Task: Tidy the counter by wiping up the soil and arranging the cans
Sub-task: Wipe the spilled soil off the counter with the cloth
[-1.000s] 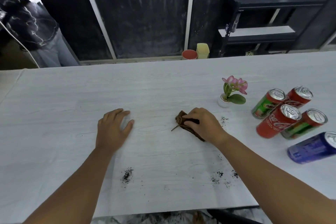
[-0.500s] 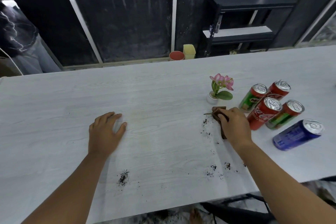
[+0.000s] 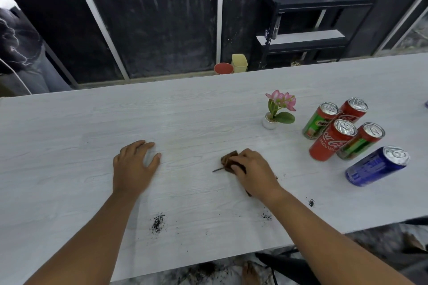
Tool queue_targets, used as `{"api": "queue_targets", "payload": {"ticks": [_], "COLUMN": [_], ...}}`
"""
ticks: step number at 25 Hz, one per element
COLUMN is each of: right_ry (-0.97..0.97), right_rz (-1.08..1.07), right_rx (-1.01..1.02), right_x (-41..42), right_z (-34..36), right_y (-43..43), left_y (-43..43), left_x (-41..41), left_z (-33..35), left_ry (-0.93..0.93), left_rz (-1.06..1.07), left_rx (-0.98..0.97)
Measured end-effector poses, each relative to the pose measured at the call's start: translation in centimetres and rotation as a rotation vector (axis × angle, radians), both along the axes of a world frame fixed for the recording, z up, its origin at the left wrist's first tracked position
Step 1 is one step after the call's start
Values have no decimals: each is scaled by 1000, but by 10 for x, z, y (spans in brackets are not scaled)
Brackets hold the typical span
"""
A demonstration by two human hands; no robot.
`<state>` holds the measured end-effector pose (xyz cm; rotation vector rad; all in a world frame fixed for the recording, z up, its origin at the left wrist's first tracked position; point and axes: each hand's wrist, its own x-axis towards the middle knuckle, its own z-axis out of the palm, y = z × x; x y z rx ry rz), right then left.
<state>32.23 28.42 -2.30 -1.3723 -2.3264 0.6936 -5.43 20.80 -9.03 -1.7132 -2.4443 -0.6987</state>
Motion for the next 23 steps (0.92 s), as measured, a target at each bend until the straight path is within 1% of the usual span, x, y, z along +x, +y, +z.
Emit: {"api": "queue_targets", "payload": {"ticks": [2,3,5,7,9,12,15,17,18,20,22,23], "right_ry": [81,141,219,169,62,-84,-42,9,59,185,258,256], "right_rz": [2,-54,-210,-333,-411,-385,-244,-130,-111,-171,-284,-334], "right_rx": [-81,-94,-34,27,13,-9,27,-27,-78,-126,-46,3], "right_x": [-5,-1,17,44,64,59,33,18,15,18,38,52], "right_z": [6,12,24,32,31,14,5,4,5,15,28,33], "right_y": [-6,-2,17,39,49,25,-12,-28,-33,-37,-32,-28], "left_y": [0,0,-1,-2,-1,-2,-6,-7,-9,-19,-35,-45], "left_x": [1,1,2,2,2,3,6,8,9,10,10,9], "left_z": [1,2,2,2,3,5,10,14,16,17,18,19], "left_ry": [-8,-12,-17,-16,-14,-18,-25,-49,-74,-145,-196,-206], "left_rz": [6,6,8,5,7,9,-4,-8,-16,-48,-78,-86], "left_rx": [1,1,-6,-11,-13,-18,-36,-54,-62,-70,-66,-65]}}
